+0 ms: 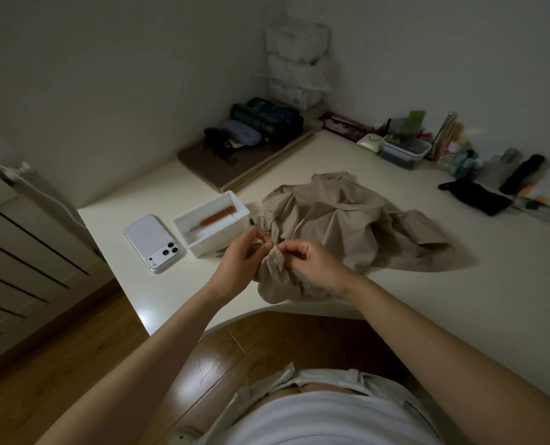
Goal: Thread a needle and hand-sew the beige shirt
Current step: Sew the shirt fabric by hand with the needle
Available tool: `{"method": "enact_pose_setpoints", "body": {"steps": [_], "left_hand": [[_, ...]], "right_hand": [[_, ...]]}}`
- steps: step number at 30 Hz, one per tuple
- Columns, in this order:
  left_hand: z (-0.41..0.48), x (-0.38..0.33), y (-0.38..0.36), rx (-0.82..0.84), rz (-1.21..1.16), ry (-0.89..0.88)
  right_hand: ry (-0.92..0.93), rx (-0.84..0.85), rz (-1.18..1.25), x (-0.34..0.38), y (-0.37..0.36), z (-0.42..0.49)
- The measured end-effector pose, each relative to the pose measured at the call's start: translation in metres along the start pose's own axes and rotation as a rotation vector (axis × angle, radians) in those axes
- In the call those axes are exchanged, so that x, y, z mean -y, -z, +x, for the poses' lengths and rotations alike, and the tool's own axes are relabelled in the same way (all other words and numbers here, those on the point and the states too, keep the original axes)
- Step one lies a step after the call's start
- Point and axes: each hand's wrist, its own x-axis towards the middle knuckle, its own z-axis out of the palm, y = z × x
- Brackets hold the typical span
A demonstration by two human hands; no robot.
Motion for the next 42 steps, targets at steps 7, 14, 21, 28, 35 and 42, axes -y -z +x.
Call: {"method": "enact_pose_setpoints", "body": {"steps": [7, 14, 21, 28, 35, 42], "left_hand": [[0.002, 0.002, -0.001, -0.012, -0.044, 0.101], [0.002, 0.004, 0.013, 0.204, -0.158, 0.148], [-0.002, -0.004, 0.024, 0.287, -0.217, 0.139], [-0.004, -0.007, 0.020, 0.229, -0.091, 0.141], [-0.007, -0.002, 0.012, 0.106, -0.010, 0.191], [-0.012, -0.009, 0.010, 0.182, -0.381, 0.320]], "right_hand": [[-0.063, 0.001, 0.201, -0.006, -0.003, 0.001], [-0.114, 0.011, 0.380, -0.003, -0.005, 0.000], [-0.107, -0.004, 0.365, -0.002, -0.005, -0.003], [-0.091, -0.080, 0.330, -0.007, -0.008, -0.007], [-0.094, -0.181, 0.303, -0.013, -0.015, -0.007], [-0.084, -0.196, 0.278, -0.011, -0.012, -0.006]]}}
